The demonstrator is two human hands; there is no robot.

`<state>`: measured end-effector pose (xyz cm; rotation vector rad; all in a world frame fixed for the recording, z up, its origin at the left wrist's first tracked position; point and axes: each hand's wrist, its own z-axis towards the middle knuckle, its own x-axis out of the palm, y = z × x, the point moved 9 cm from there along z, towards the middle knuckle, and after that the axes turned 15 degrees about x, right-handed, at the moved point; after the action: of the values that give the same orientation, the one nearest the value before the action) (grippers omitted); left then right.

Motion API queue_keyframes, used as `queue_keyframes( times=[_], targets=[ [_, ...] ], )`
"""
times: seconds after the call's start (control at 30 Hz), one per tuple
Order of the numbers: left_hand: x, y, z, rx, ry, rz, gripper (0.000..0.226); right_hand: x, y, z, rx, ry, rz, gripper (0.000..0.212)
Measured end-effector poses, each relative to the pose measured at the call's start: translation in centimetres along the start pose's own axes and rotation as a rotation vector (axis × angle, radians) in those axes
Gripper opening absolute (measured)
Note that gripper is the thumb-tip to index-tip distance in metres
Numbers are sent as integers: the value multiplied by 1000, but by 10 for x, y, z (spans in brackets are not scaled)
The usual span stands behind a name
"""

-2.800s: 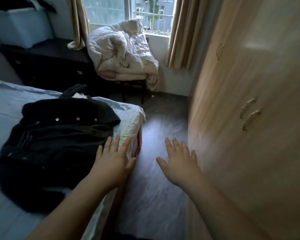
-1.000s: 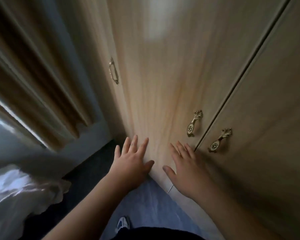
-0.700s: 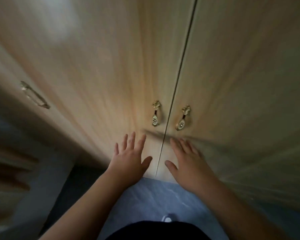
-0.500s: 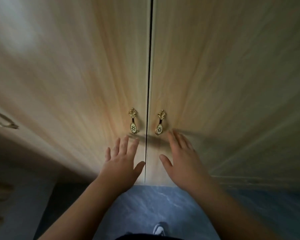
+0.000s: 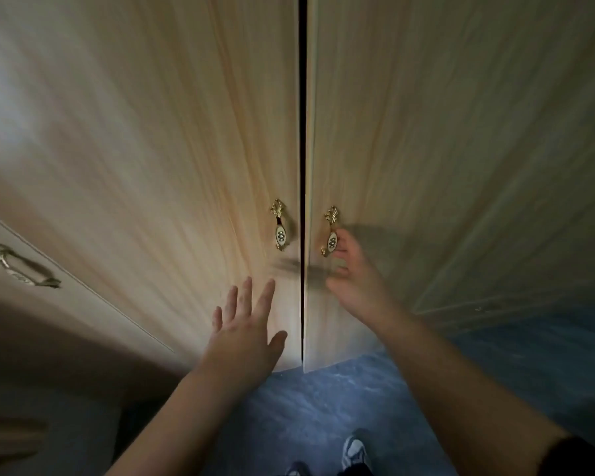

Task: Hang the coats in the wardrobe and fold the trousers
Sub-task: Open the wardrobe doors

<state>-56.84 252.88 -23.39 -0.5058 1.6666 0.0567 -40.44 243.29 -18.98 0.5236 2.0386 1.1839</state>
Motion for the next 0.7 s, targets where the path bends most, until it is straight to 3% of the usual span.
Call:
queue_keyframes(
  times=[0.27,0.63,0.7],
  targets=[
    [20,-71,-27,174,55,51,80,-56,-95,-120,90,-151,-39,79],
    [68,-260,-53,418,89,51,79,-216,-169,-236,200,-379,-6,61],
    [78,-285,-60,432,101,52,80,-248,-178,-248,212,-409,-6,68]
  ],
)
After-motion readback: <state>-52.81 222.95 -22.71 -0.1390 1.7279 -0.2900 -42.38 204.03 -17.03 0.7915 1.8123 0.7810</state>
